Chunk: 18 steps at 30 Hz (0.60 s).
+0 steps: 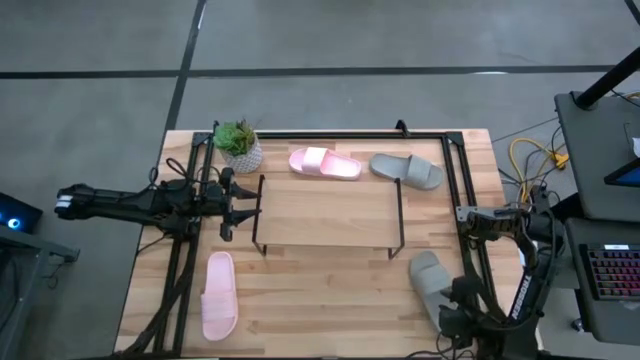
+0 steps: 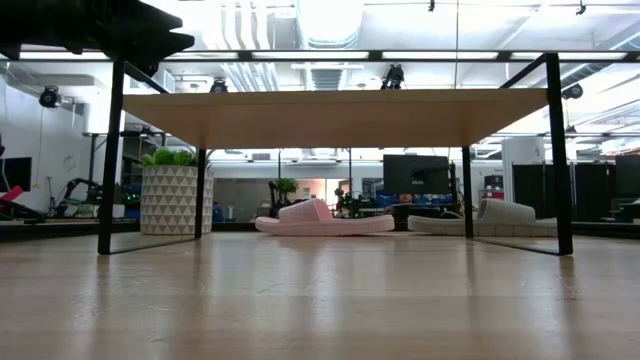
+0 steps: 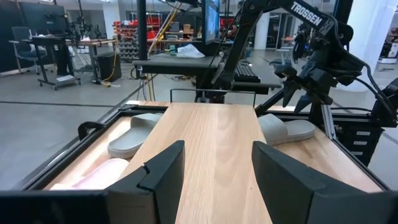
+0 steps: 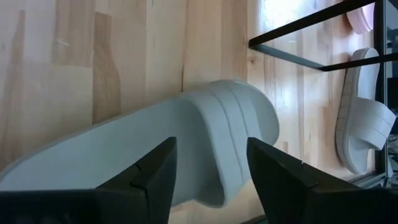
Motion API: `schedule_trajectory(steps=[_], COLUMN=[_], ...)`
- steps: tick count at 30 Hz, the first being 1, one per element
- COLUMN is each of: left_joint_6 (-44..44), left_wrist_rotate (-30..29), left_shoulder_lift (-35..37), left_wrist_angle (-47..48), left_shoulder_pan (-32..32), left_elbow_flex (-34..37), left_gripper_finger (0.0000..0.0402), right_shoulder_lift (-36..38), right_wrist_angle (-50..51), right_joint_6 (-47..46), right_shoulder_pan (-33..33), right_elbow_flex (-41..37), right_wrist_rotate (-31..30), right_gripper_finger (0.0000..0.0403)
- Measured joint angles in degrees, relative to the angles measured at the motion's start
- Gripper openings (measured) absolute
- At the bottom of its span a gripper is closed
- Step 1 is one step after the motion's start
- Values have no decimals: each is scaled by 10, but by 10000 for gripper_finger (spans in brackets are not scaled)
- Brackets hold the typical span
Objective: Pick and place slides into the shelf
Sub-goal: Put the bottom gray slide on the shelf
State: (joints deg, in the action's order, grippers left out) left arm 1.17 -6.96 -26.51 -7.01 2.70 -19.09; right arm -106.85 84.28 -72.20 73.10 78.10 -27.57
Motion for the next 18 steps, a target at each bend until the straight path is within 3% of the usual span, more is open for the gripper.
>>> schedule_trajectory(steps=[18], left_joint_6=[0], left_wrist_rotate=[0], left_shoulder_lift=[-15], left_wrist_angle=[0], left_shoulder_pan=[0], left_elbow_flex=[0], left_gripper_finger=[173], right_shoulder_lift=[0], right_wrist_angle=[-54], right_joint_6=[3], right_shoulder_pan=[-12], right_elbow_flex=[-94], right_wrist_rotate=[5], right_gripper_finger=[183])
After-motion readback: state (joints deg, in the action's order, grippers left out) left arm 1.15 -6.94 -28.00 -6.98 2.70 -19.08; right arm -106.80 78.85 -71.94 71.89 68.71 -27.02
